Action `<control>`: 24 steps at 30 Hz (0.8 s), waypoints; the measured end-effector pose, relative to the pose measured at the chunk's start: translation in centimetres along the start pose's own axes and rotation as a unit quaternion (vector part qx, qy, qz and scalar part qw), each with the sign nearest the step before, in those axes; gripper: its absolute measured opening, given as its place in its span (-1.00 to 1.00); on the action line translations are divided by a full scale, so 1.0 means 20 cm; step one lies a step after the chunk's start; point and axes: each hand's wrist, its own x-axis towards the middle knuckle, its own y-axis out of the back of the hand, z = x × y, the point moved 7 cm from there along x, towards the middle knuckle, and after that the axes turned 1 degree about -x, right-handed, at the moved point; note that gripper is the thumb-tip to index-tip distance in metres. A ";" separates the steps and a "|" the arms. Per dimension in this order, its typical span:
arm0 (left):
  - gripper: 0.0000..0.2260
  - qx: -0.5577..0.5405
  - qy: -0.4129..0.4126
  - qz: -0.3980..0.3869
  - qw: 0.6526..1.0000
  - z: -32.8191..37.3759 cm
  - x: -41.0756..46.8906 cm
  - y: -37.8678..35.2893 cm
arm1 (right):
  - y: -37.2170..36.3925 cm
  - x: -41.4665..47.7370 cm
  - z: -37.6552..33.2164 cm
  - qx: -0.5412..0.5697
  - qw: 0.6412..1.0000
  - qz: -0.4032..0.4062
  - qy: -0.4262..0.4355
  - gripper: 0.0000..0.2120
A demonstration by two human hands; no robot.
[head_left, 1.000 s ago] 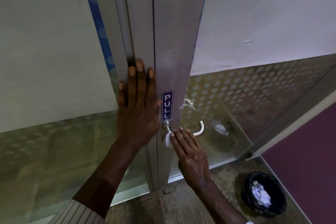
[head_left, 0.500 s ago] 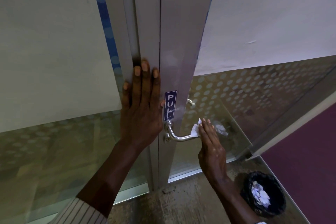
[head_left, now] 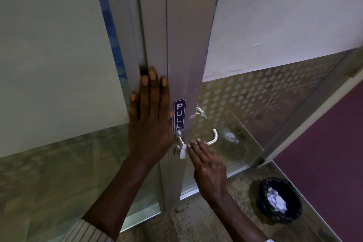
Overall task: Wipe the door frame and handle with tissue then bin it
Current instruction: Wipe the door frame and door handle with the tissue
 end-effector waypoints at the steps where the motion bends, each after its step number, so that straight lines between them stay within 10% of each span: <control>1: -0.25 -0.002 -0.002 -0.003 1.000 0.00 0.00 0.00 | 0.01 -0.01 -0.02 0.005 1.000 0.005 0.010 -0.50; 15: -0.19 -0.200 -0.023 -0.090 0.975 0.13 -0.23 0.06 | 0.10 -0.54 -0.02 0.029 0.979 -0.037 -0.200 -0.58; 24: -0.69 -0.424 -0.121 -0.267 0.857 0.54 -0.76 -0.09 | 0.34 -0.88 0.05 0.075 0.935 0.044 -0.344 -0.82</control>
